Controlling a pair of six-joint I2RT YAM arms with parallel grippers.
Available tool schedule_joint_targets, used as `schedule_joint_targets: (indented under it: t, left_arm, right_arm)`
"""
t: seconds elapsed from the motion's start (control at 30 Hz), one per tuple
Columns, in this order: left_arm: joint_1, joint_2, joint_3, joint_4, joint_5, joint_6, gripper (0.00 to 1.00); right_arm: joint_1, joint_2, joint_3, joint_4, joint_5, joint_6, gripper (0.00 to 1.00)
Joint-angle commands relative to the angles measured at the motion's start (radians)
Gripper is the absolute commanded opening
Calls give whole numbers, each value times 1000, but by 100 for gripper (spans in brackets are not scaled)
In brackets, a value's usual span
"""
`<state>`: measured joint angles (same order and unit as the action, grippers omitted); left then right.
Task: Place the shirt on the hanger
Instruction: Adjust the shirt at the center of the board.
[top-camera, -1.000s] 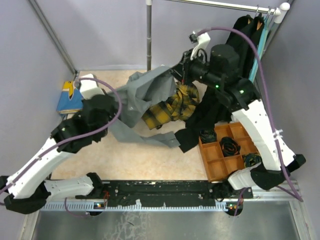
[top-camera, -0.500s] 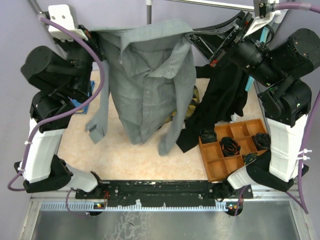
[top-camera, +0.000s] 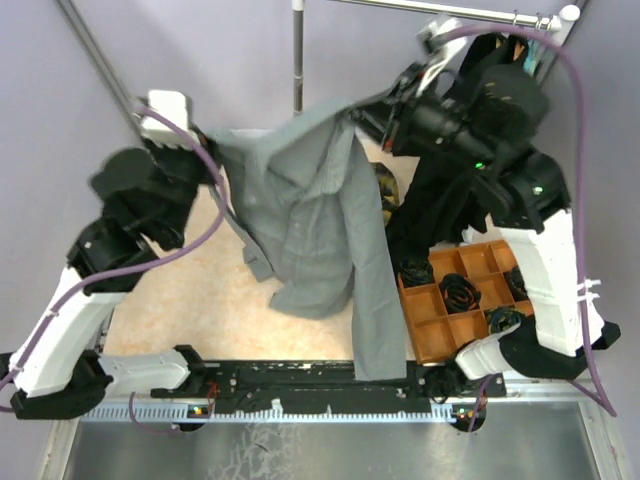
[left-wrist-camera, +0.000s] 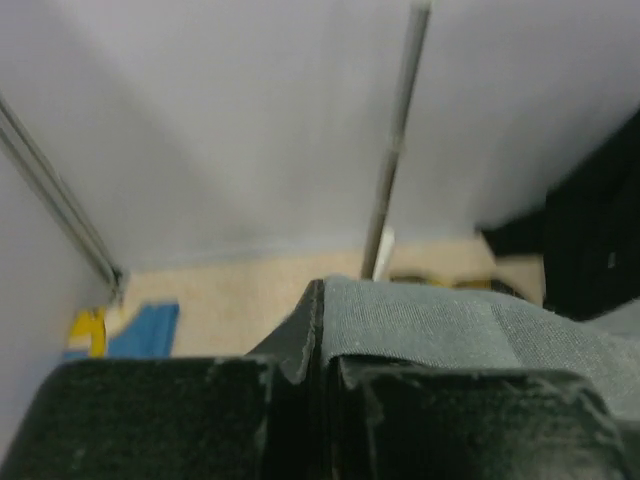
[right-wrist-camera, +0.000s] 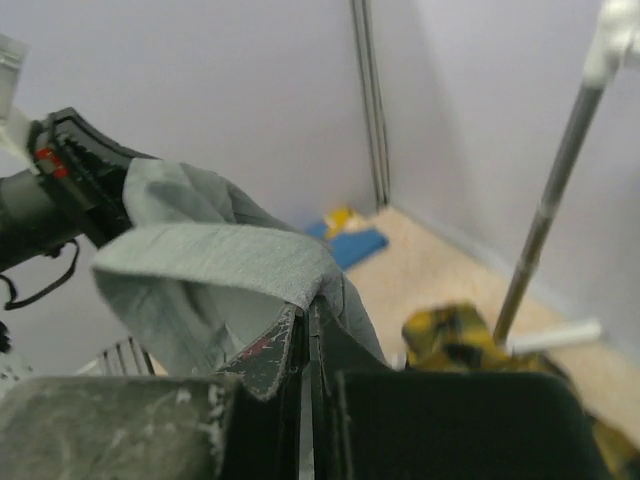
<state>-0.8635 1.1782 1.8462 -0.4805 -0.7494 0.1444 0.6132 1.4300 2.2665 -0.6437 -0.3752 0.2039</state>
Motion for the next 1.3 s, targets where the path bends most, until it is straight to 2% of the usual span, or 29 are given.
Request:
schedule_joint_targets:
  t: [0.0,0.17,0.23,0.3,0.4,0.47,0.53,0.67,0.77,0.87,1.13,1.27]
  left_arm:
    - [14,-81,-333,-125,125,-276,0]
    - [79,-104,-643,-91,311,-438,1]
    - [119,-98,-727,-61,389,-456,6]
    - [154,-81,-790,-36,439,-464,19]
    - [219,-51,-850,-26,482,-462,29]
    - [251,-38,-858,-29,490,-453,43]
    - [270,-41,-847,-37,485,-441,65]
    - [277,-58,-784,-71,456,-406,87]
    - [275,-62,-733,-114,443,-389,91]
    - [255,-78,-700,-146,445,-439,91]
    - [-61,-86,-699,-125,176,-541,91]
    - [-107,-45,-739,-85,78,-607,92]
  right_arm:
    - [-3,-60,-295,-40,92,29,0]
    - [-15,-136,-669,96,154,83,0]
    - [-16,-133,-776,106,148,101,0]
    - [-17,-122,-855,112,142,115,0]
    - [-17,-117,-942,139,145,147,0]
    - [-17,-120,-970,160,160,167,2]
    - [-17,-118,-976,180,162,172,3]
    - [-19,-74,-939,163,190,157,3]
    - [-32,-20,-898,156,206,153,3]
    - [-47,44,-841,156,209,152,3]
    - [-96,213,-662,154,142,177,3]
    - [-105,287,-609,155,107,191,3]
